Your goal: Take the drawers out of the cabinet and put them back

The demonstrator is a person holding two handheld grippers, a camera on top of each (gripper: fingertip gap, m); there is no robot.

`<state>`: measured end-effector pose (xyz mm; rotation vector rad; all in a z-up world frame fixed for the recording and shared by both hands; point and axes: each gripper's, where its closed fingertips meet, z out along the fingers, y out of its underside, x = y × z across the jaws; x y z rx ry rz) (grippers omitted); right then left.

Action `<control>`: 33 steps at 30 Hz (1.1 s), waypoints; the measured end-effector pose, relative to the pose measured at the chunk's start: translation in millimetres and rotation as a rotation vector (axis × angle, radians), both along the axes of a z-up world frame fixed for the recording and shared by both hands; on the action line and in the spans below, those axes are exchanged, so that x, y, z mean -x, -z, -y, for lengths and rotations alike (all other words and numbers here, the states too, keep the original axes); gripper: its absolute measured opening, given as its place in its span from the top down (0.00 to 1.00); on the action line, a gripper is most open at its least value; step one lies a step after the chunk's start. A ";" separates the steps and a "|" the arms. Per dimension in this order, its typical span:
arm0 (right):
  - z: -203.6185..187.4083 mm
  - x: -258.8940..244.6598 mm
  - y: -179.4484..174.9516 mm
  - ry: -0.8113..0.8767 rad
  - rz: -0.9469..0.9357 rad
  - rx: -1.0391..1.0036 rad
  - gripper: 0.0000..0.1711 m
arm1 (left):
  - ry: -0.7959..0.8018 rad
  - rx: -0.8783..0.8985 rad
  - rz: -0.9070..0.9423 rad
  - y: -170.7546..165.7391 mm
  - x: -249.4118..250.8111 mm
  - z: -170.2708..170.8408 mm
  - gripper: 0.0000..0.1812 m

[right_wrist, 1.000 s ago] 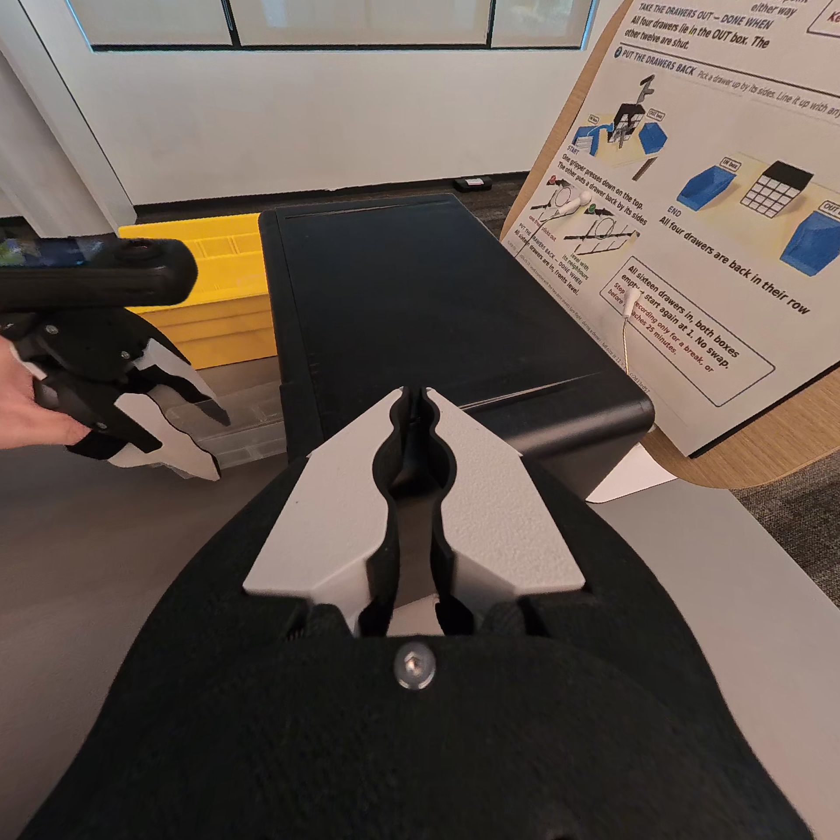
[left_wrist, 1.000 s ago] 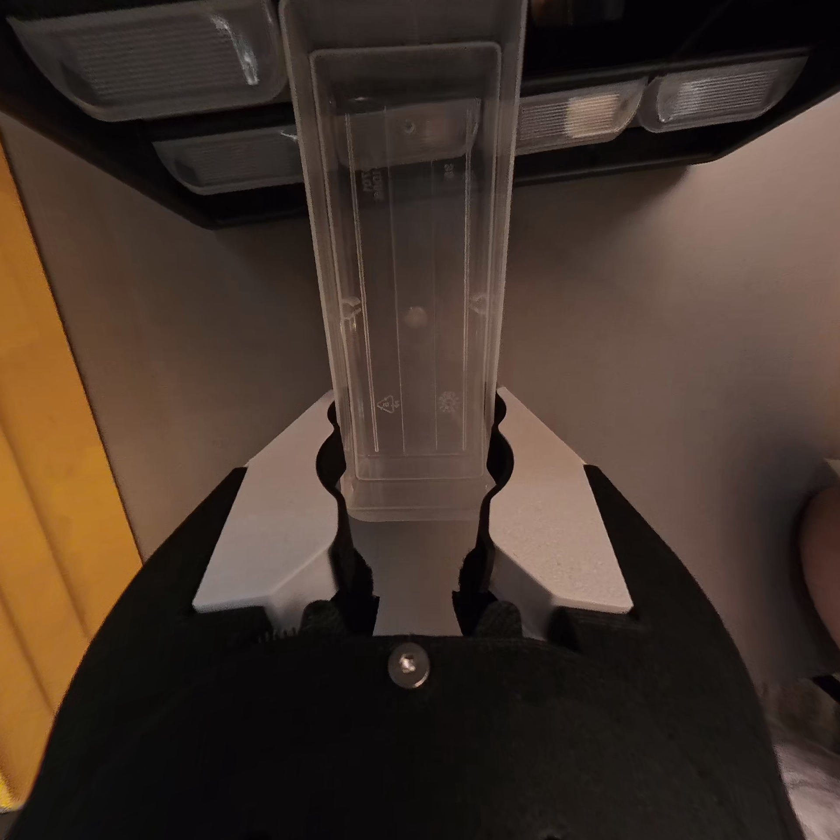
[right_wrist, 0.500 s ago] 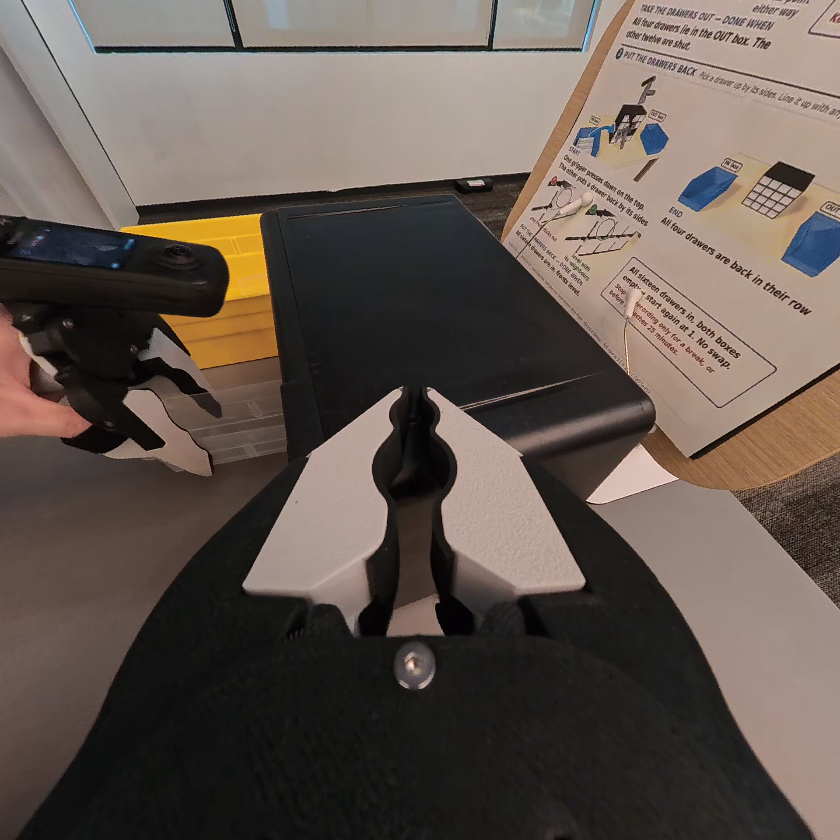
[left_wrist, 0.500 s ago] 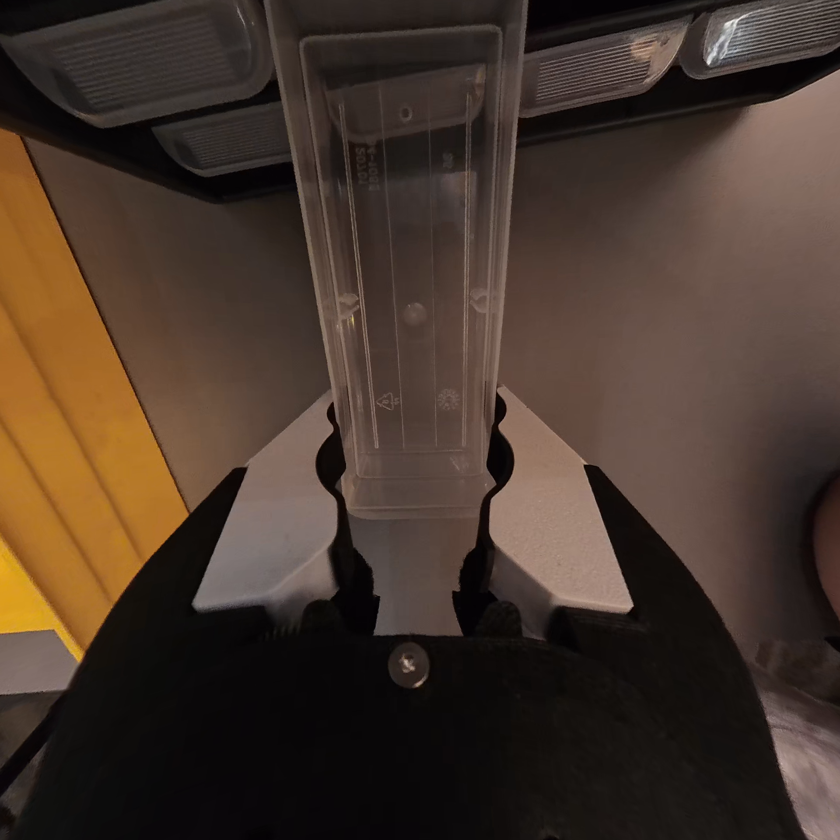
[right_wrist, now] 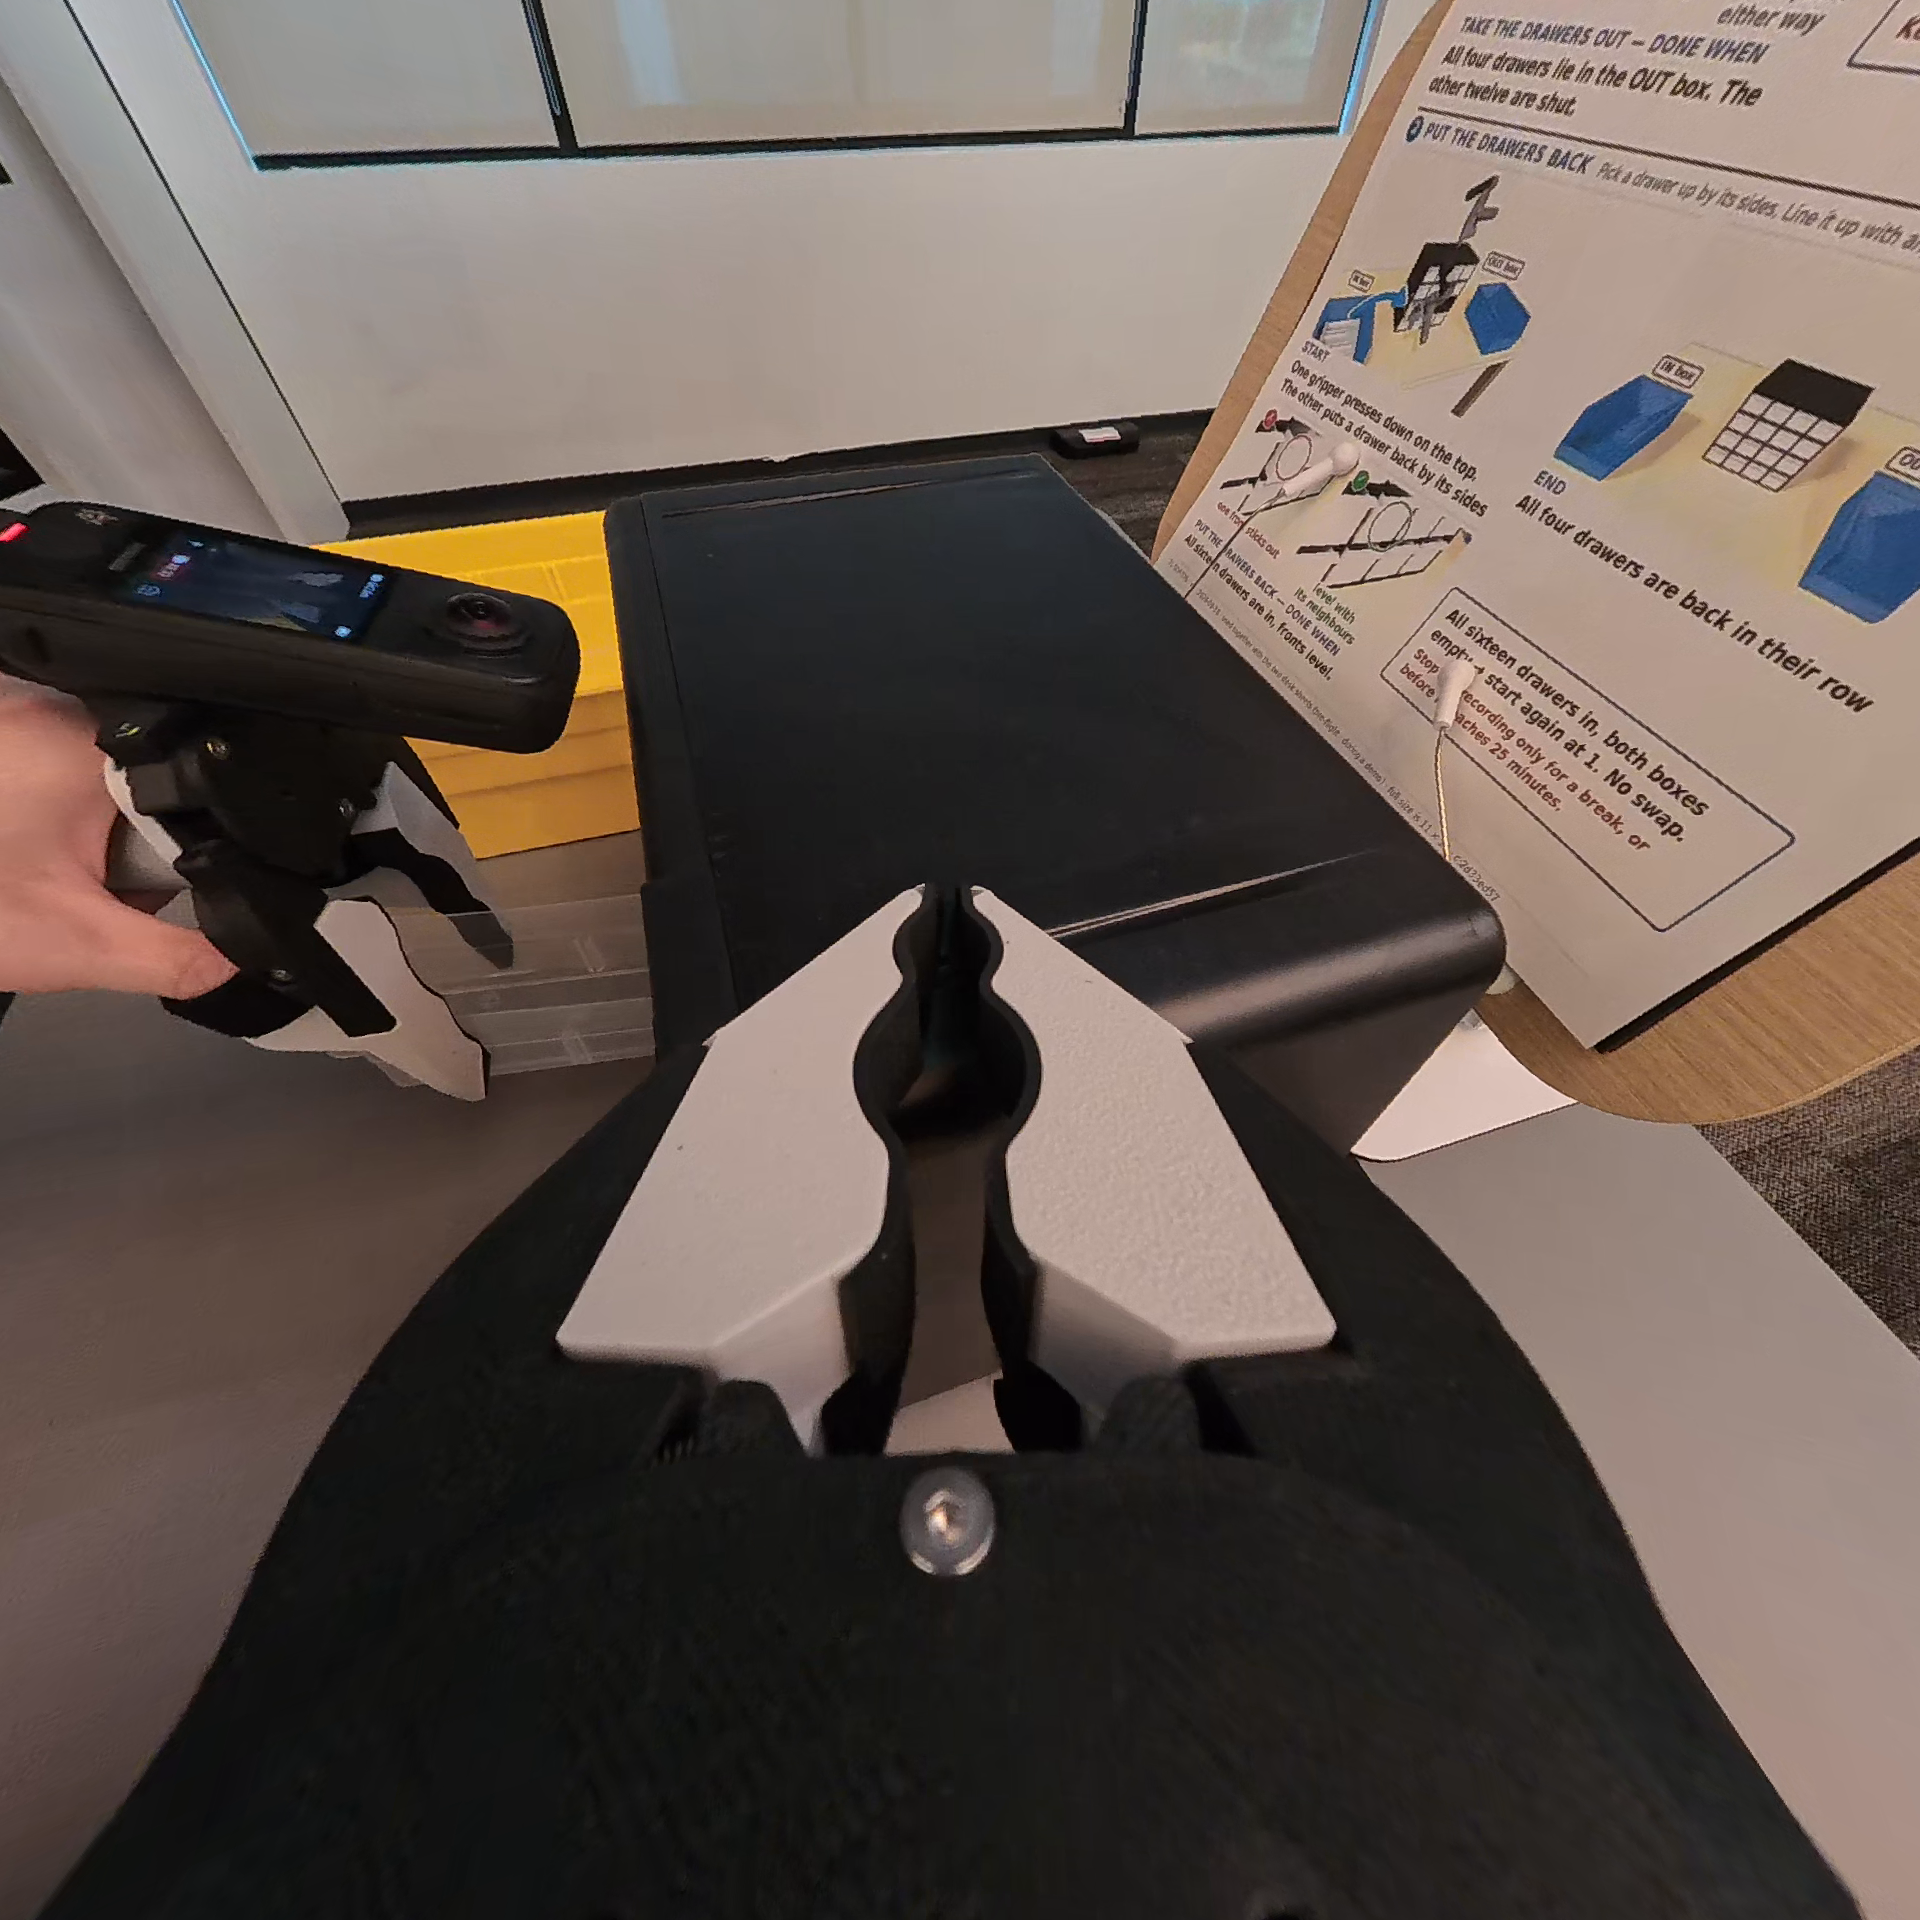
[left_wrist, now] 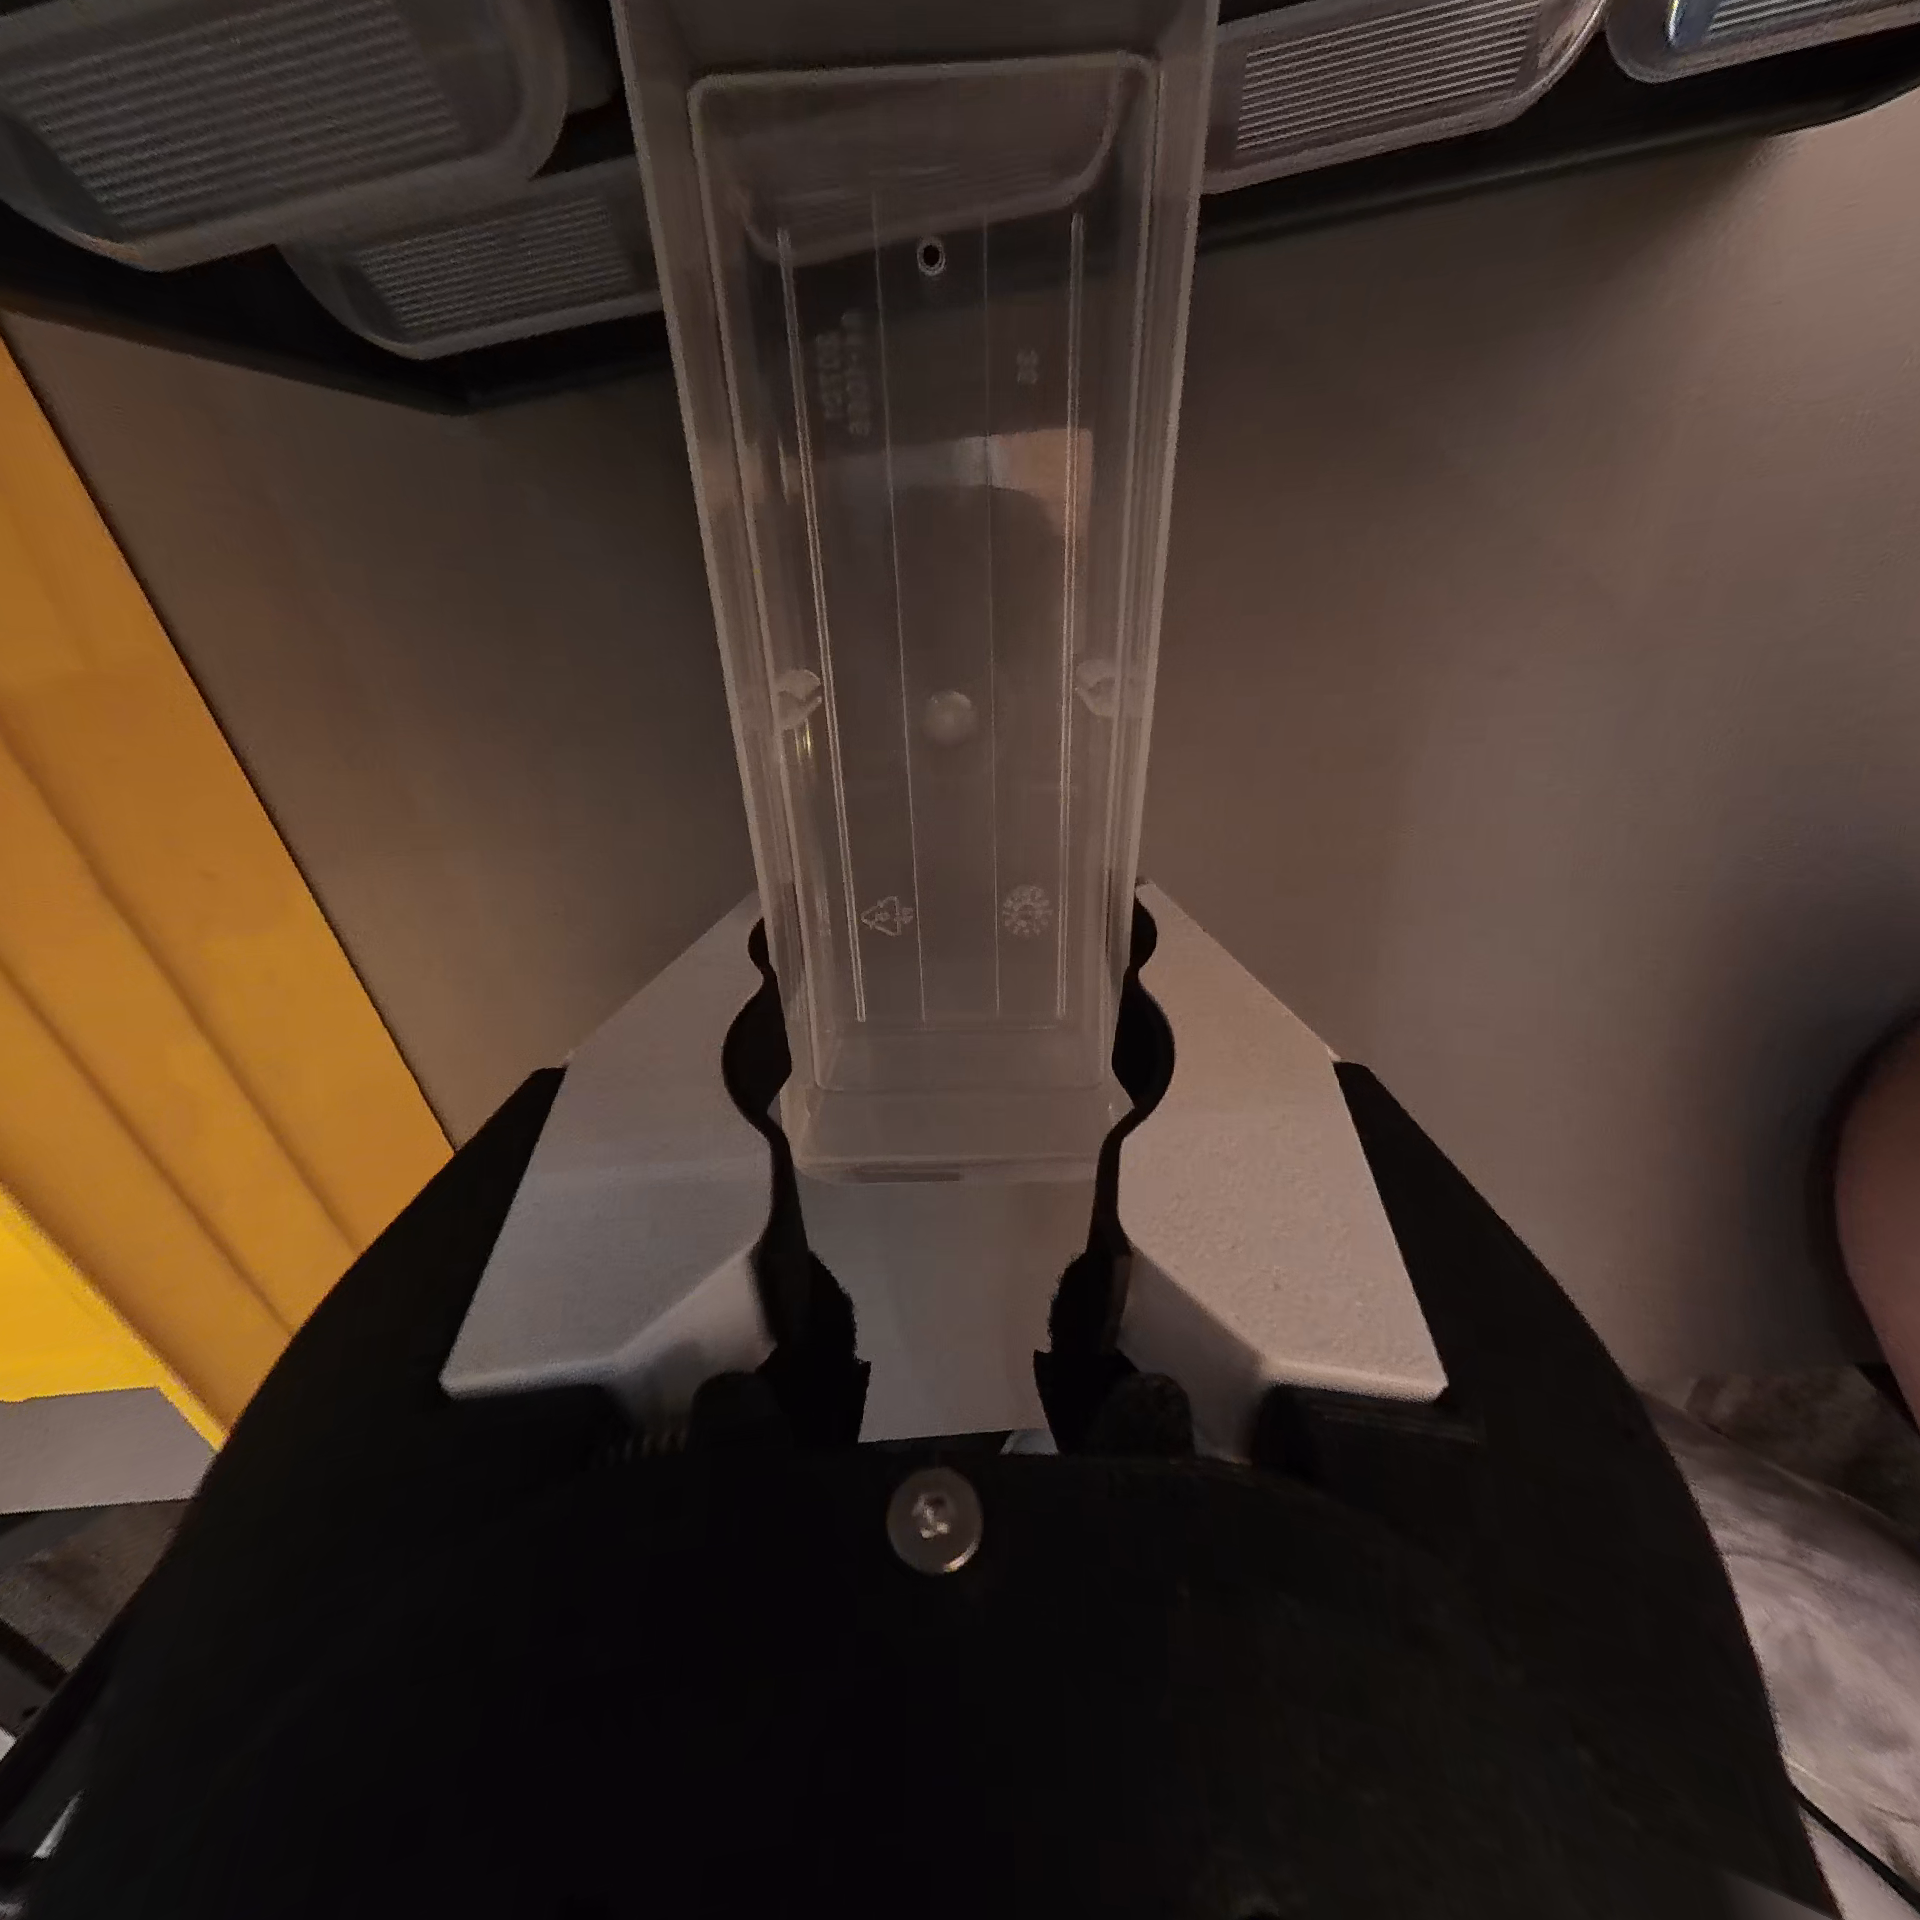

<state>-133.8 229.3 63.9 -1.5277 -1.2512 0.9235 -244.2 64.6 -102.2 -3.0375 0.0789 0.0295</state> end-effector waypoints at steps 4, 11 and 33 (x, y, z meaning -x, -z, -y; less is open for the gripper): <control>0.1 -0.1 0.0 -0.004 -0.006 0.005 0.99 | 0.003 -0.006 0.004 -2.9 -1.3 -0.9 0.66; 0.5 -0.2 0.1 -0.005 -0.006 0.004 0.99 | 0.007 -0.008 0.012 -6.6 -4.1 -1.9 0.66; 1.3 -0.6 0.0 -0.014 -0.014 0.010 0.98 | -0.052 -0.050 0.039 -5.3 -2.8 -4.7 0.66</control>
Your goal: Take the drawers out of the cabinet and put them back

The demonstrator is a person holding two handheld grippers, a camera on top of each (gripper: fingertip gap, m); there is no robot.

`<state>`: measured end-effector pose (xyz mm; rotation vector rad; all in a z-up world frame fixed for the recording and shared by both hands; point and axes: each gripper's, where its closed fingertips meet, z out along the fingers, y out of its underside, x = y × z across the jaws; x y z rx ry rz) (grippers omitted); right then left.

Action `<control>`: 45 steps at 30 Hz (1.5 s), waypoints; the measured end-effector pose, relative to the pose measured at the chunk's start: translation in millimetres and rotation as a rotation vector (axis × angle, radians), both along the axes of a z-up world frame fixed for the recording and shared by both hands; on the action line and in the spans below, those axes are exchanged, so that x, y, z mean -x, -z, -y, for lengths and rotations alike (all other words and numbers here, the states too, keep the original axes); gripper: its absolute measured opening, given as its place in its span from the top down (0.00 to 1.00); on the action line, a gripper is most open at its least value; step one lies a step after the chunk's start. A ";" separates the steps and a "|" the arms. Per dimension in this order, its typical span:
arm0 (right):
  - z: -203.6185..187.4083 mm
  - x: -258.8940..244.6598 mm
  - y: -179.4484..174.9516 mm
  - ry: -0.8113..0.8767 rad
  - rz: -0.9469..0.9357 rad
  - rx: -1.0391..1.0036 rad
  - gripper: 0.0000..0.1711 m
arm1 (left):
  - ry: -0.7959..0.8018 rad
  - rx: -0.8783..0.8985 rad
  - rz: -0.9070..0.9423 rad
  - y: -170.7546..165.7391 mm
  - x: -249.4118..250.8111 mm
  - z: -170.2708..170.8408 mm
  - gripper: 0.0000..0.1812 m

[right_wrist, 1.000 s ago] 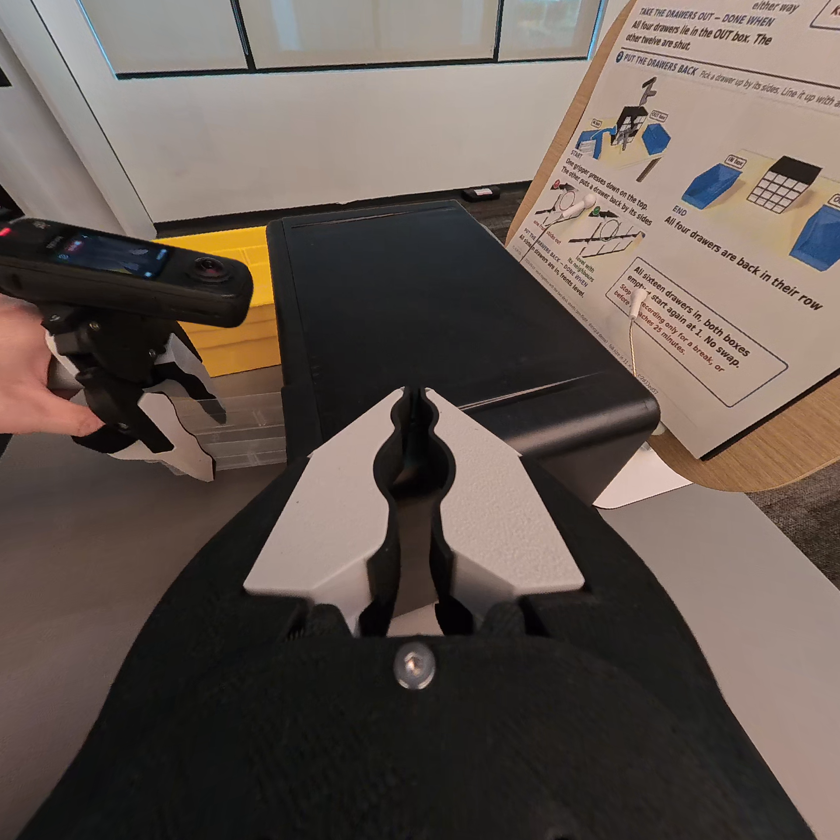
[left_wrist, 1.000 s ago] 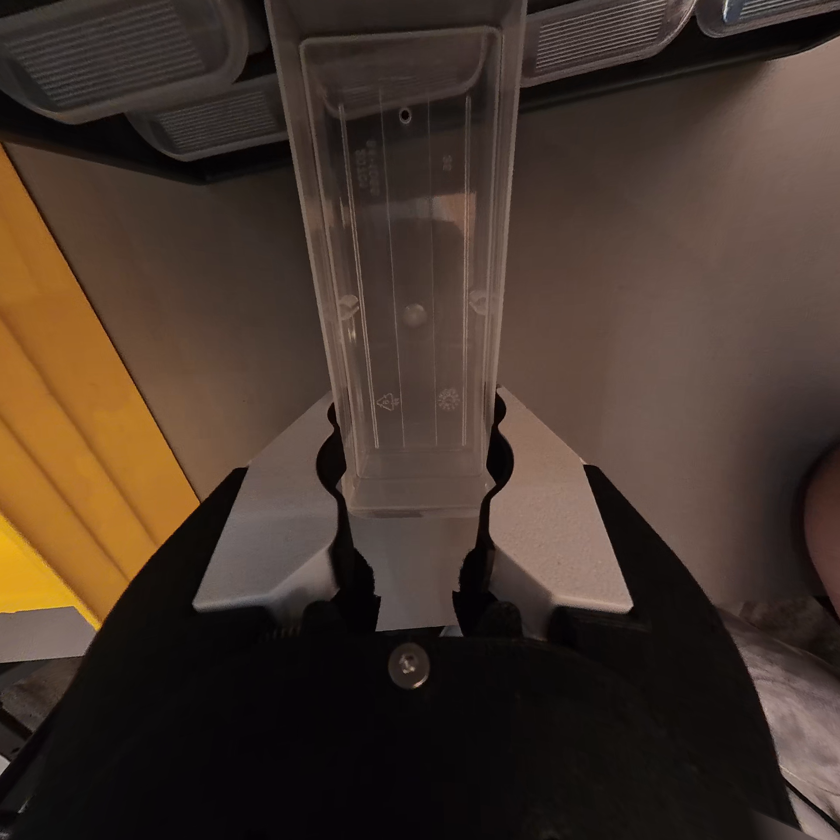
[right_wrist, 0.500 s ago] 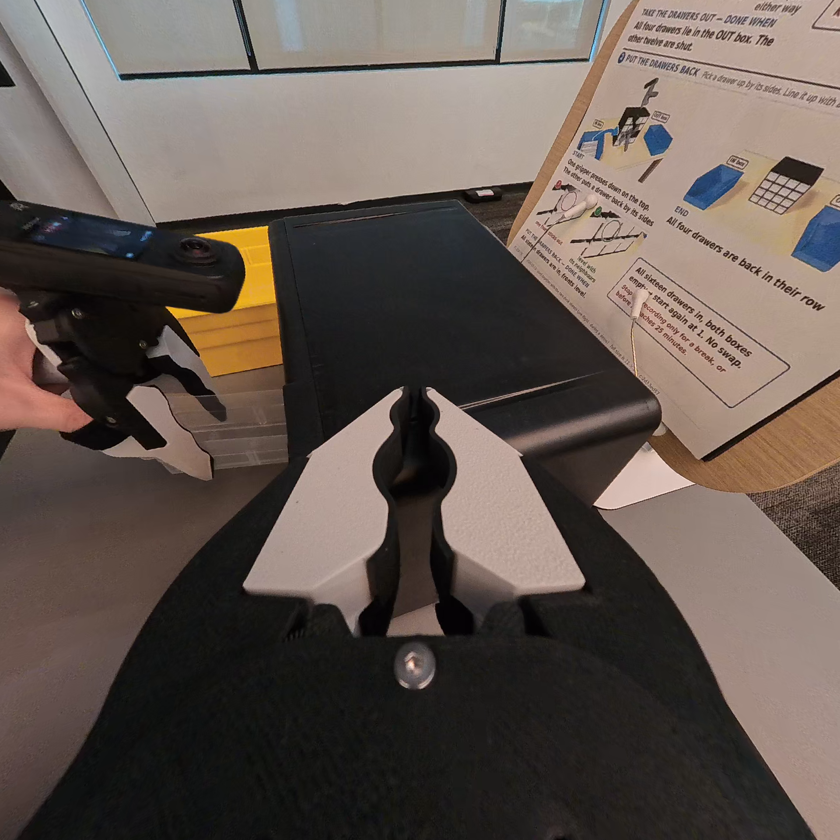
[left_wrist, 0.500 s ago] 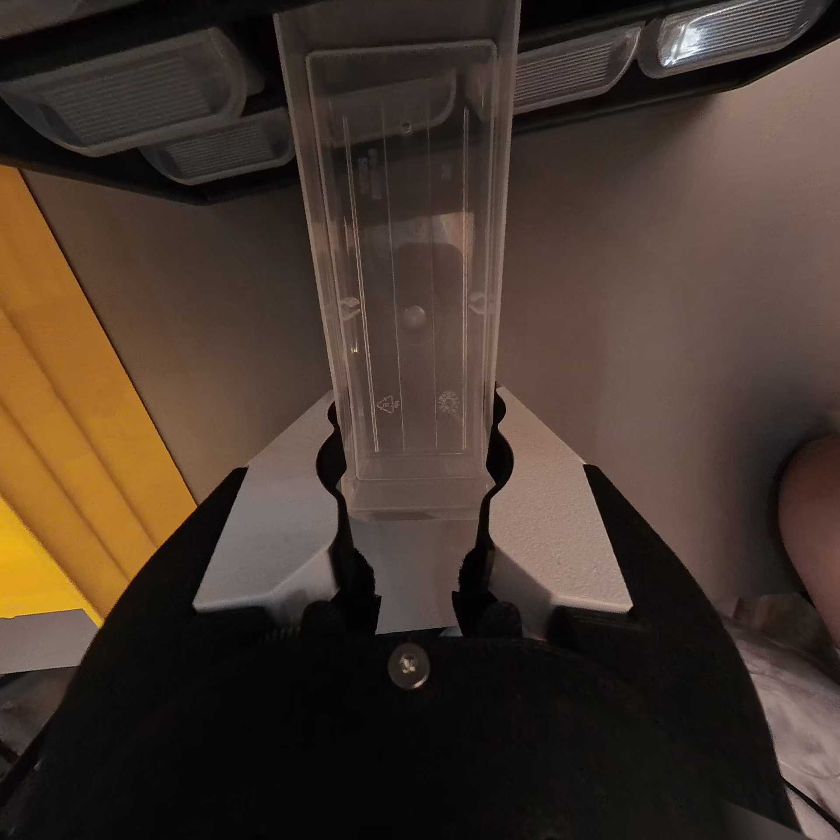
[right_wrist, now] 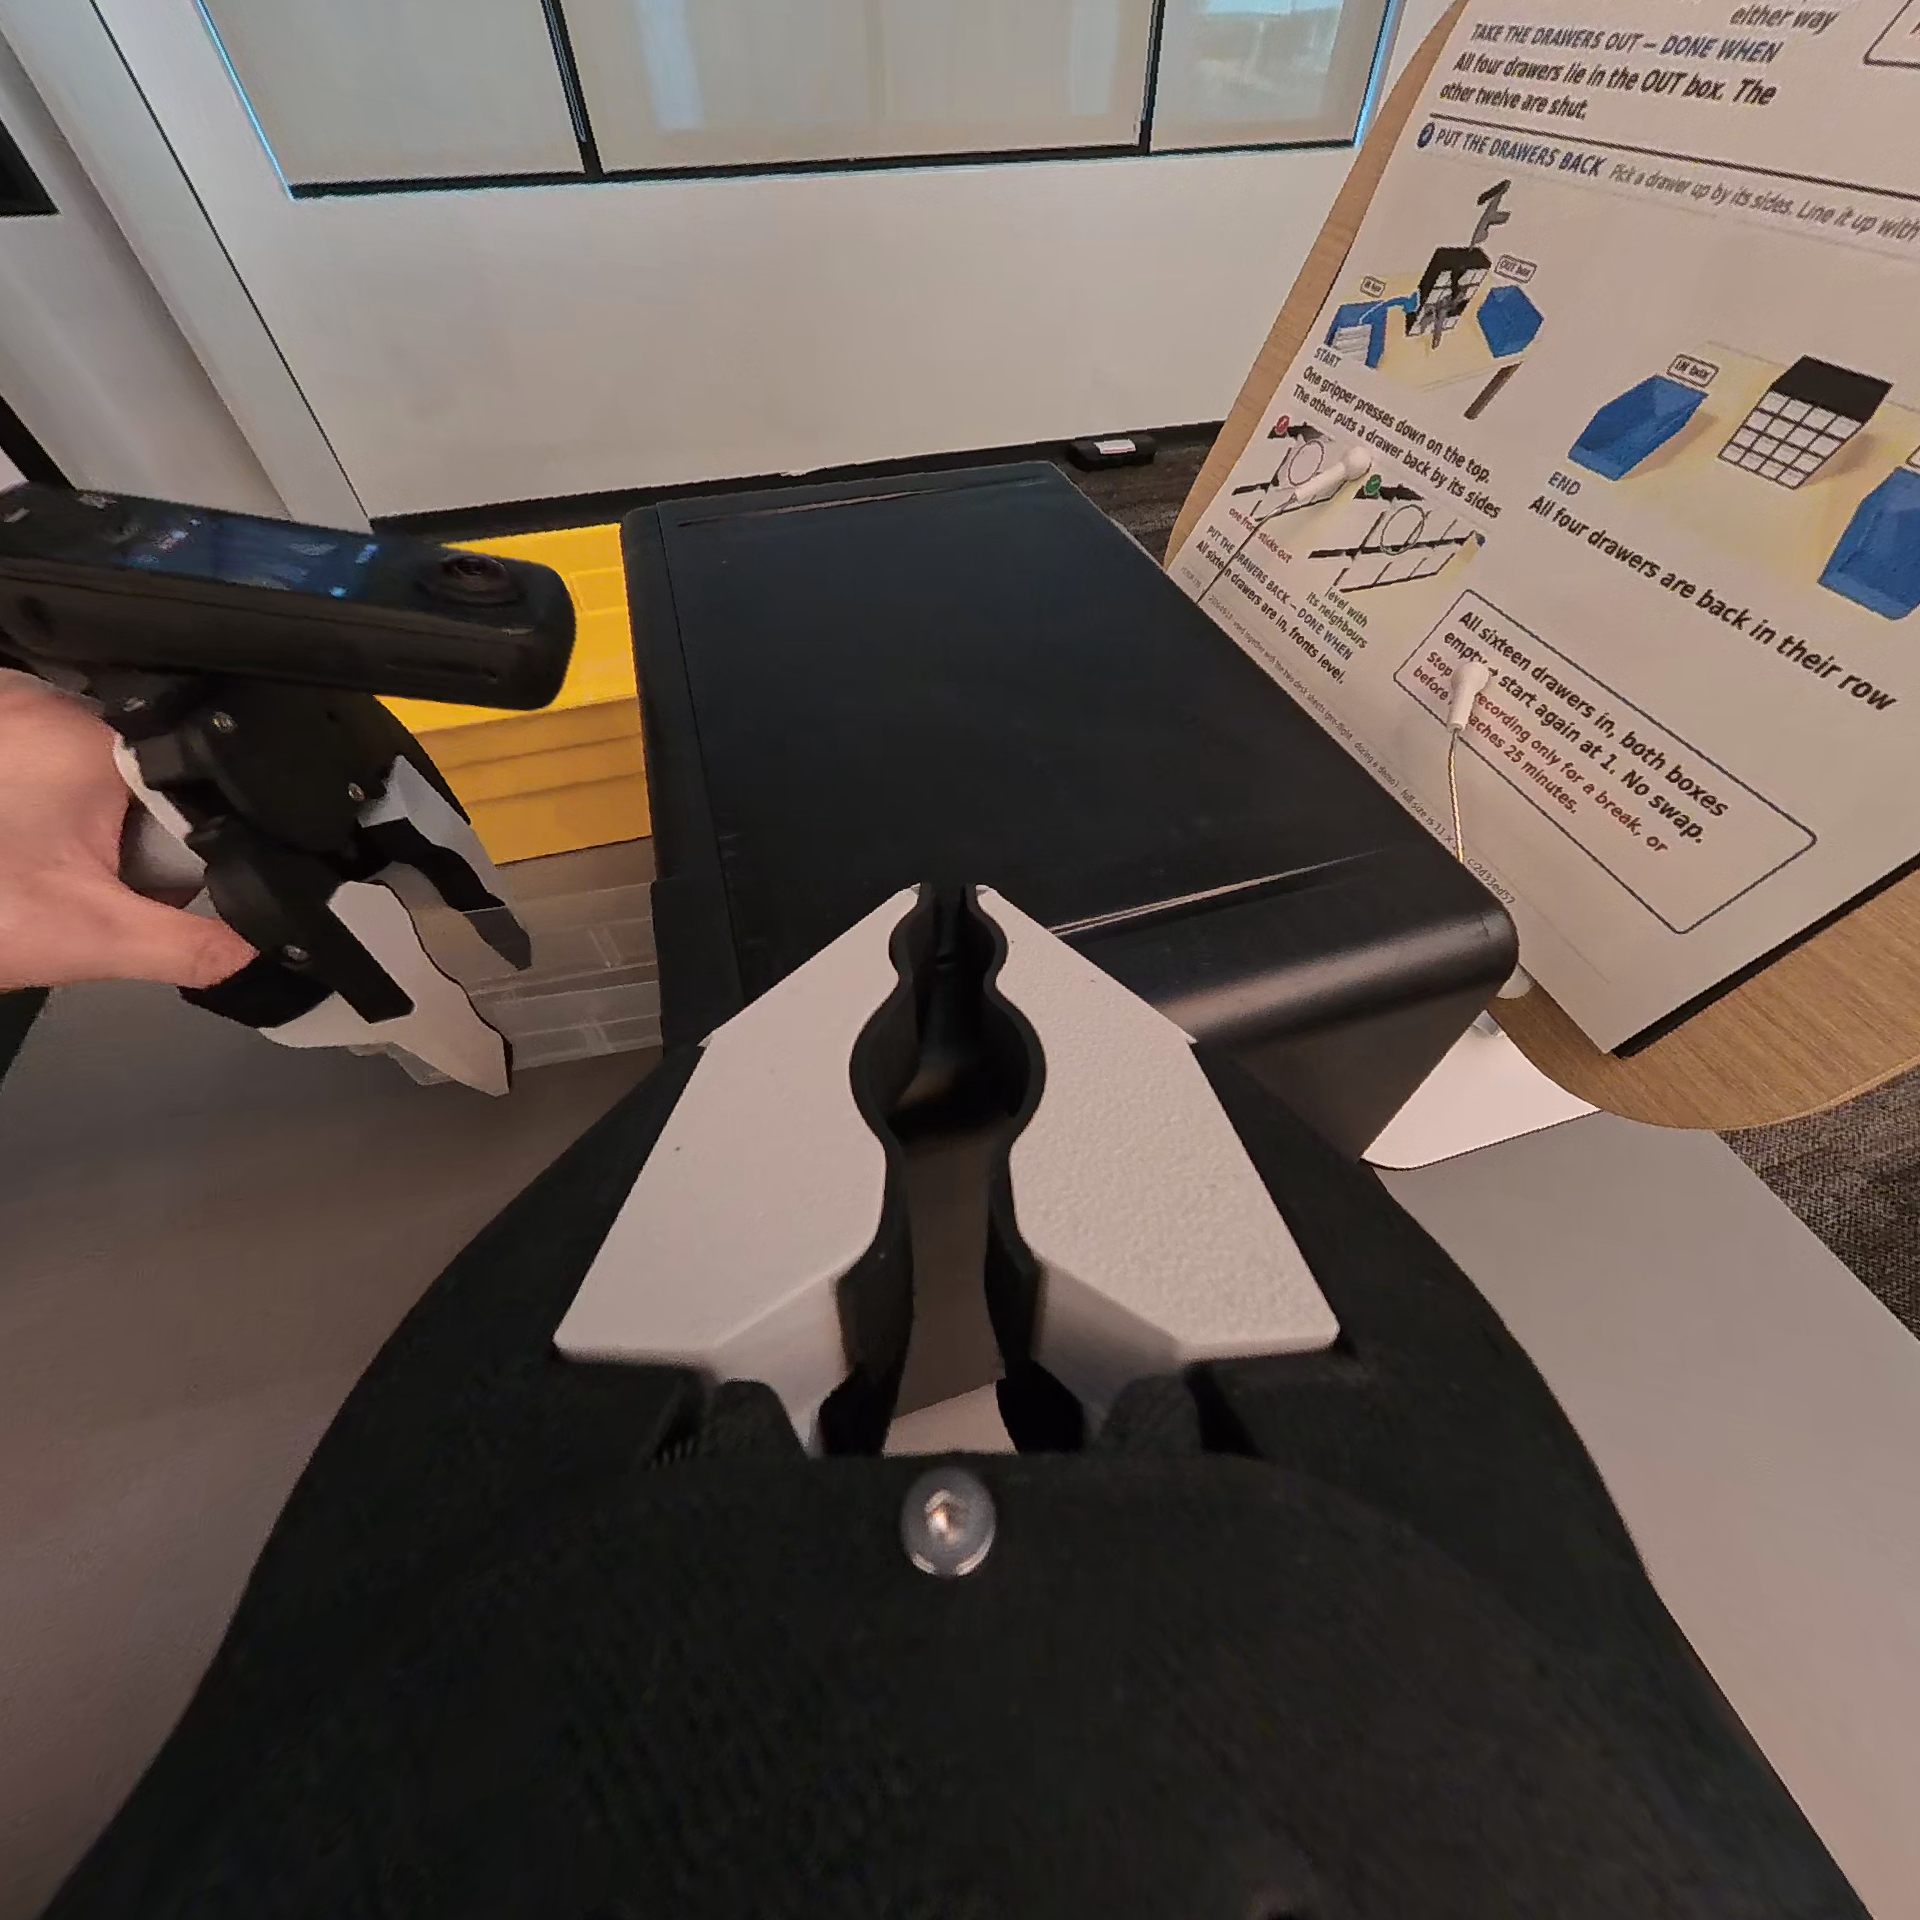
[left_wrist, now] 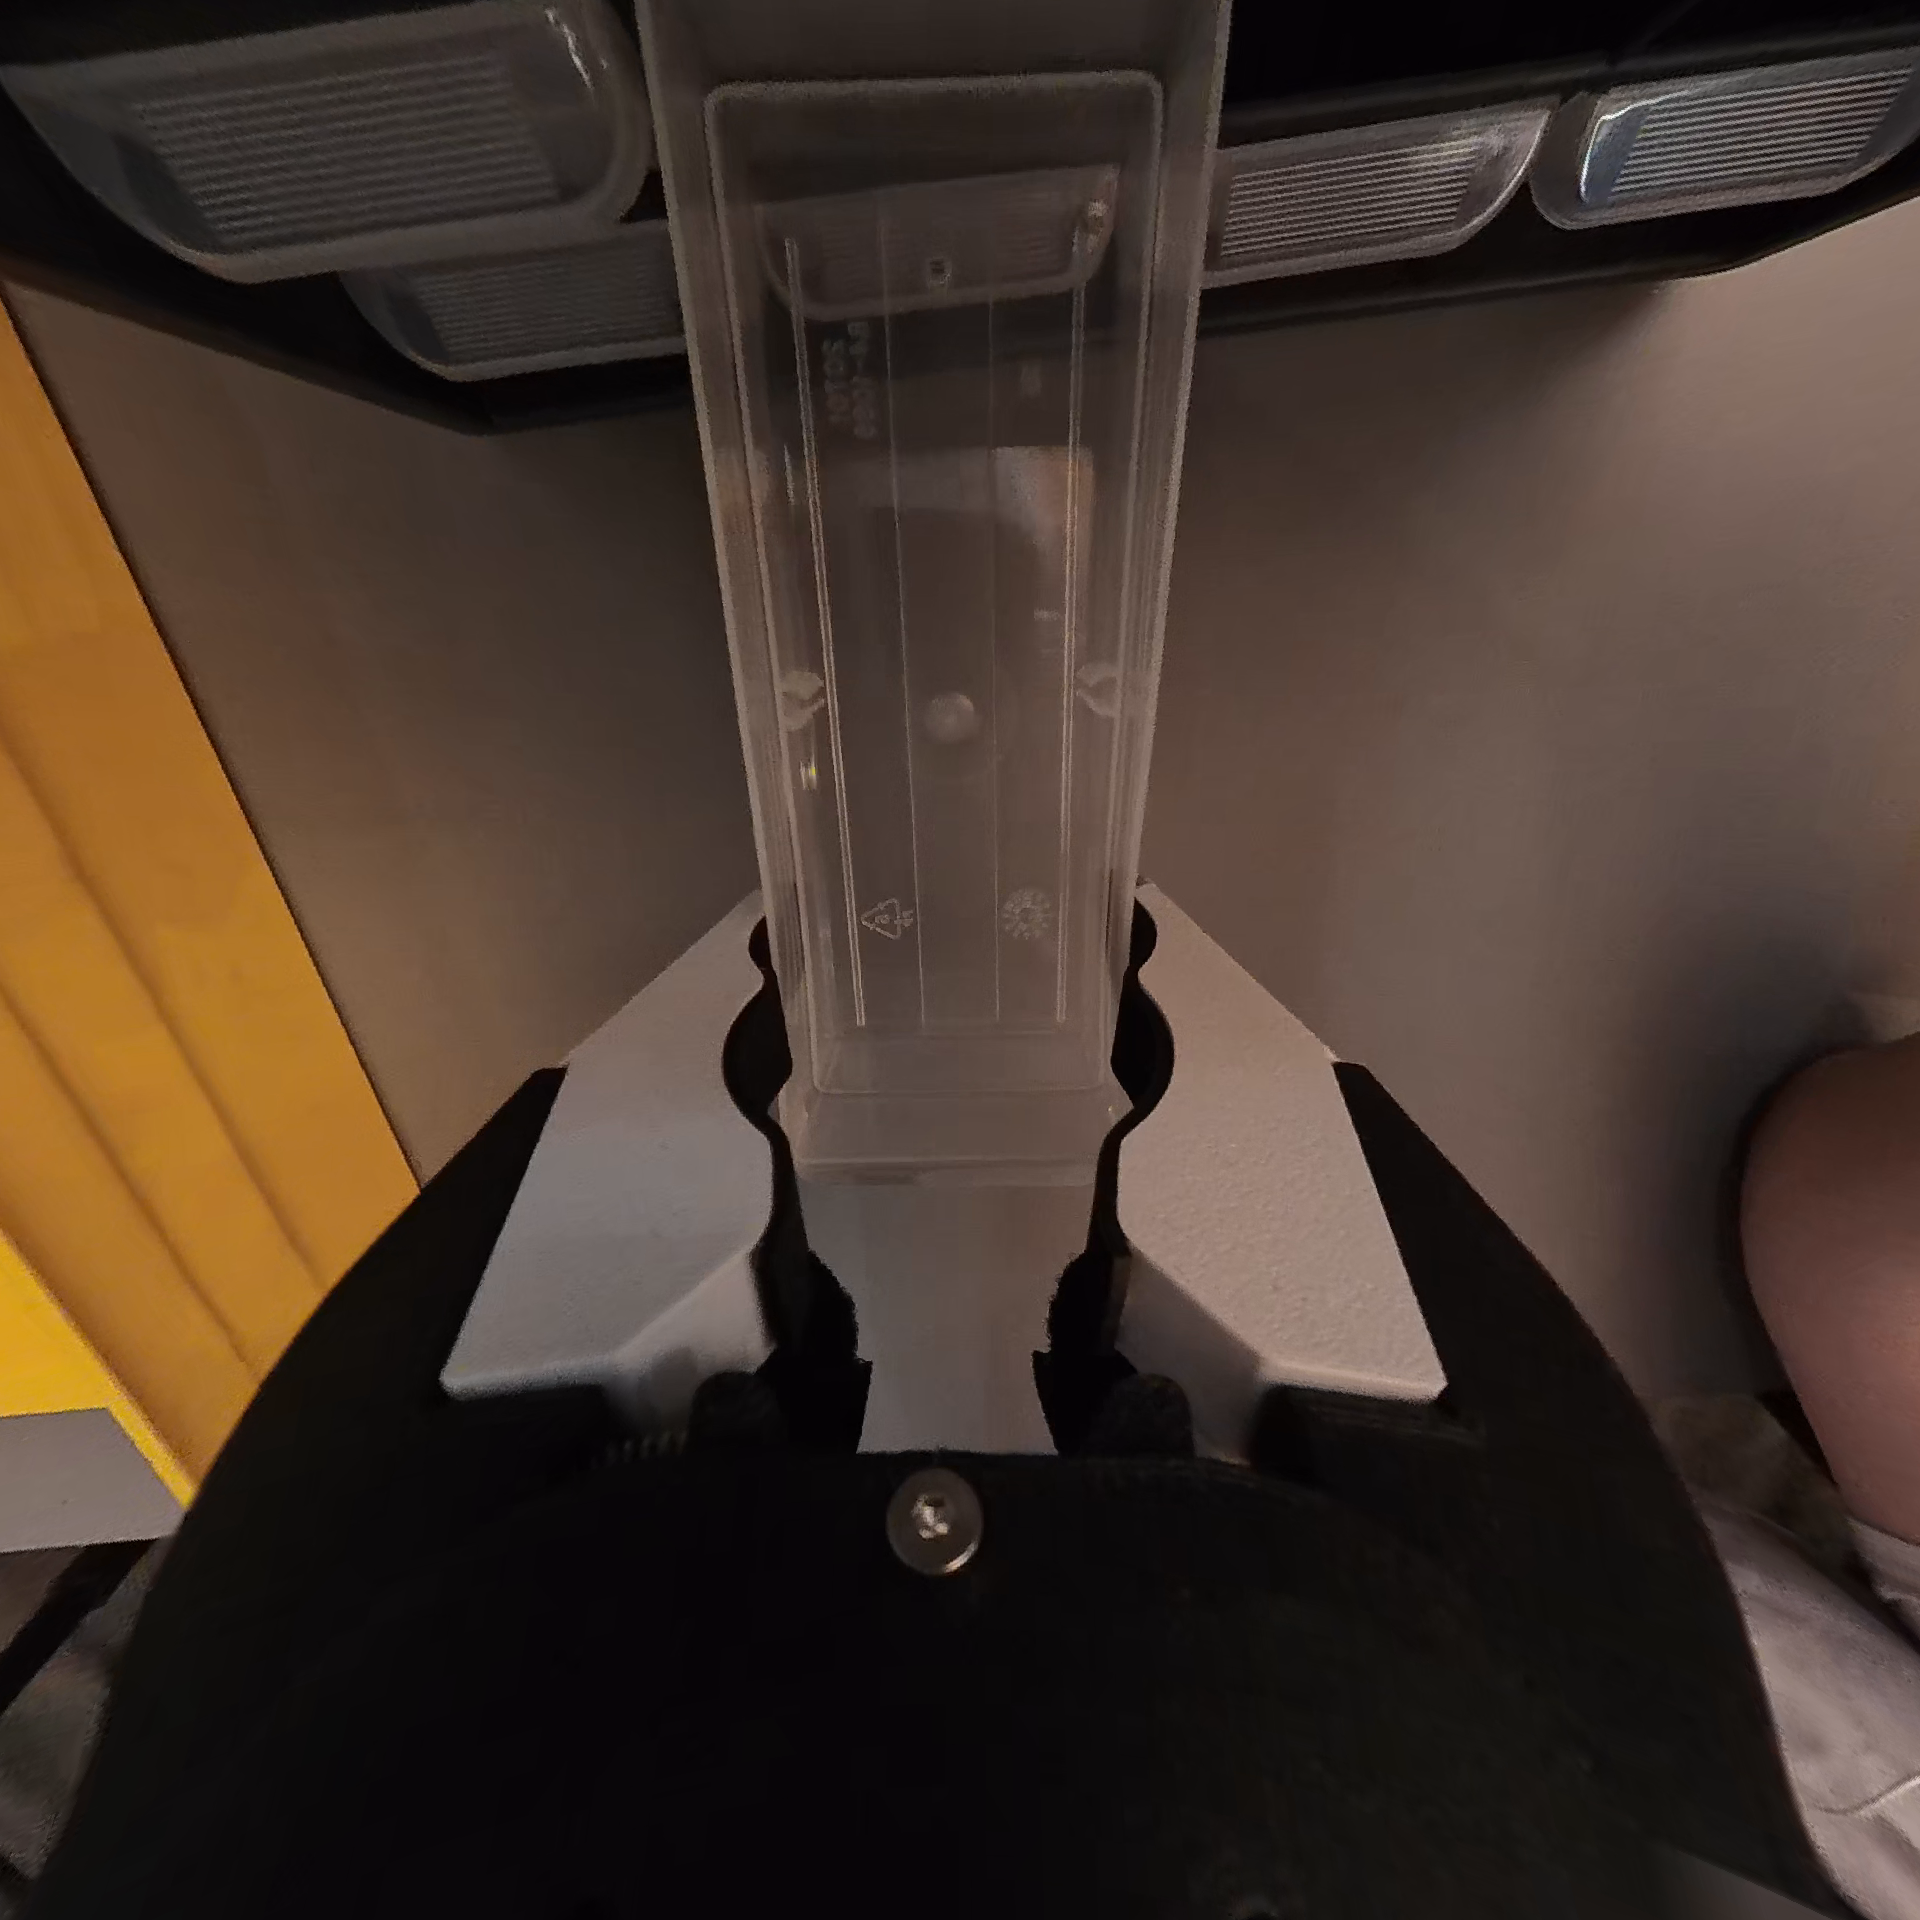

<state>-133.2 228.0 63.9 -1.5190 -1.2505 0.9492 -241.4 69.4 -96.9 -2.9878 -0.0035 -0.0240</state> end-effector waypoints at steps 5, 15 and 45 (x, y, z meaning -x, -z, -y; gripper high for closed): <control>0.7 -0.1 0.0 0.000 0.003 -0.003 0.98 | 0.002 -0.035 -0.007 -2.9 0.3 -1.9 0.67; 1.9 -0.3 0.2 -0.003 0.006 -0.006 0.97 | -0.007 -0.105 -0.014 0.9 -1.9 -19.5 0.66; -0.1 -0.2 0.0 -0.003 -0.005 0.010 0.99 | 0.078 -0.418 -0.019 -24.0 -6.2 -64.2 0.50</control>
